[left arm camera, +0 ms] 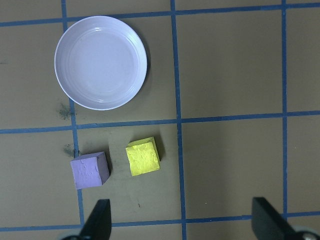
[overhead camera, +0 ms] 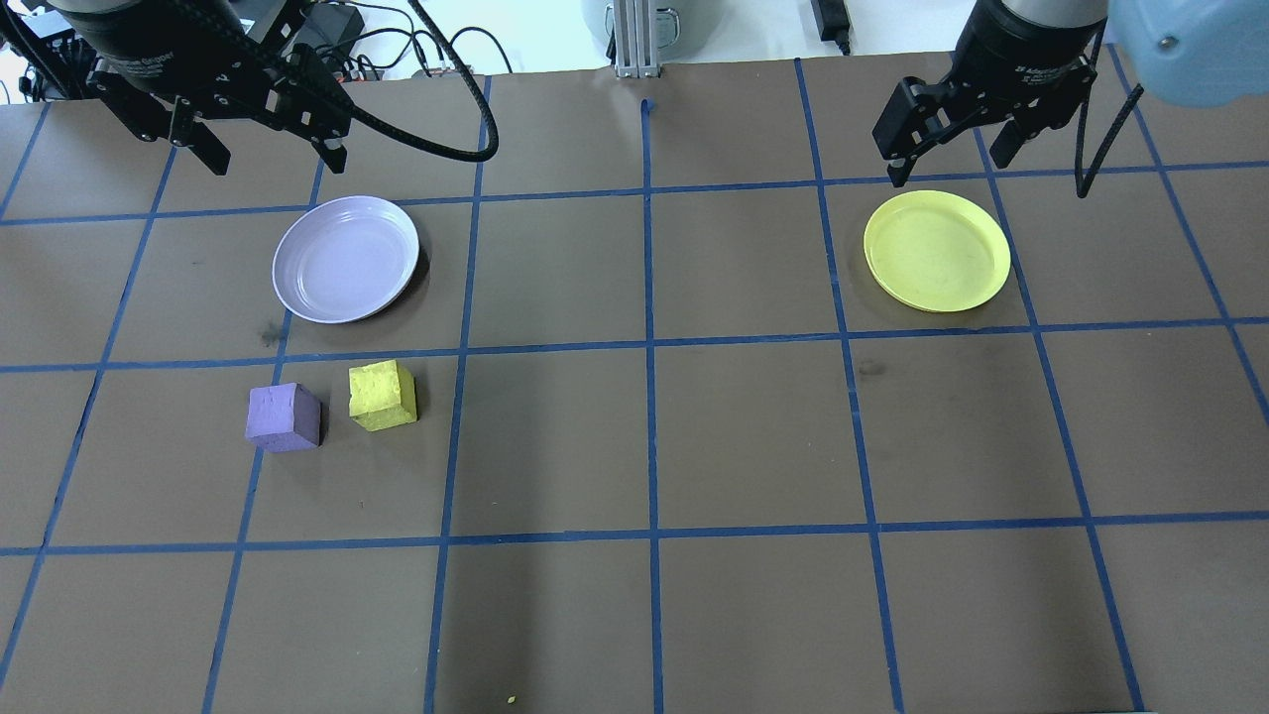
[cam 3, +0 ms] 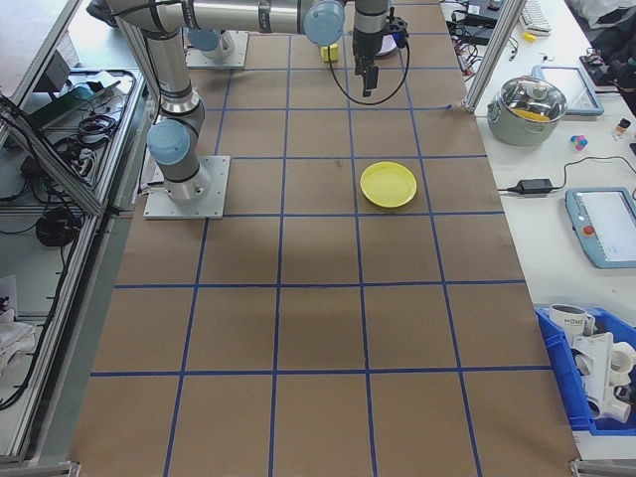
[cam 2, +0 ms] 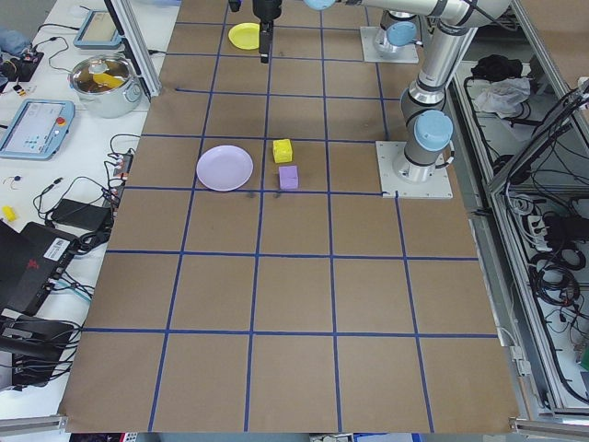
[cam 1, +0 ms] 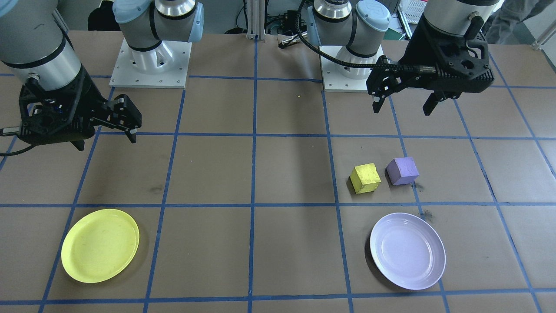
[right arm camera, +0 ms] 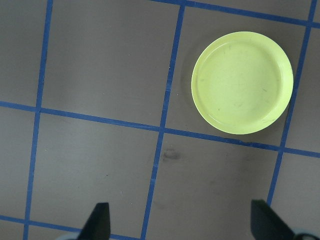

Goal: Sort blocks by color into plates

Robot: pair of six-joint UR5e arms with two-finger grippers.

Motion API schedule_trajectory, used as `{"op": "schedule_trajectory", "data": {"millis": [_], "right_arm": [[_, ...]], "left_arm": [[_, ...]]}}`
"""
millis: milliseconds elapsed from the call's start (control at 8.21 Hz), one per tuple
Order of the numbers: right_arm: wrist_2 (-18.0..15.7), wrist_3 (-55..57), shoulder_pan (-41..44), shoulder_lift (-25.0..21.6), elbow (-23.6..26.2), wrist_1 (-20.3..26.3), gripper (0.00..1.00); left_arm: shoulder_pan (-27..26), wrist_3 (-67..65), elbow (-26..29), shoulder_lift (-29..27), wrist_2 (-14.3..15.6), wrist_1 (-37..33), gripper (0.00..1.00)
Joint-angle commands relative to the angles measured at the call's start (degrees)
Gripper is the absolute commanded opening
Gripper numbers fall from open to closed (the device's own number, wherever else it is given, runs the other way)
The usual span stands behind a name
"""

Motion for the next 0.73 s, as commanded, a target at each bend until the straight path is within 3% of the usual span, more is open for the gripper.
{"op": "schedule_trajectory", "data": {"millis": [0, 365, 609], "right_arm": [[-0.07, -0.01, -0.09, -0.03, 0.0, 0.04, 1.0], [-0.59, -0.53, 0.0, -0.03, 0.0, -0.31, 1.0], [-0.16, -0.27, 0.0, -0.2, 0.0, -0.14, 1.0]], "left_arm": [[0.28, 0.27, -0.01, -0.23, 0.37, 0.27, 1.0], [5.44, 5.36, -0.45, -0.5, 0.03, 0.81, 1.0], [11.59, 6.25, -4.91, 0.46, 0.28, 0.89, 1.0]]}}
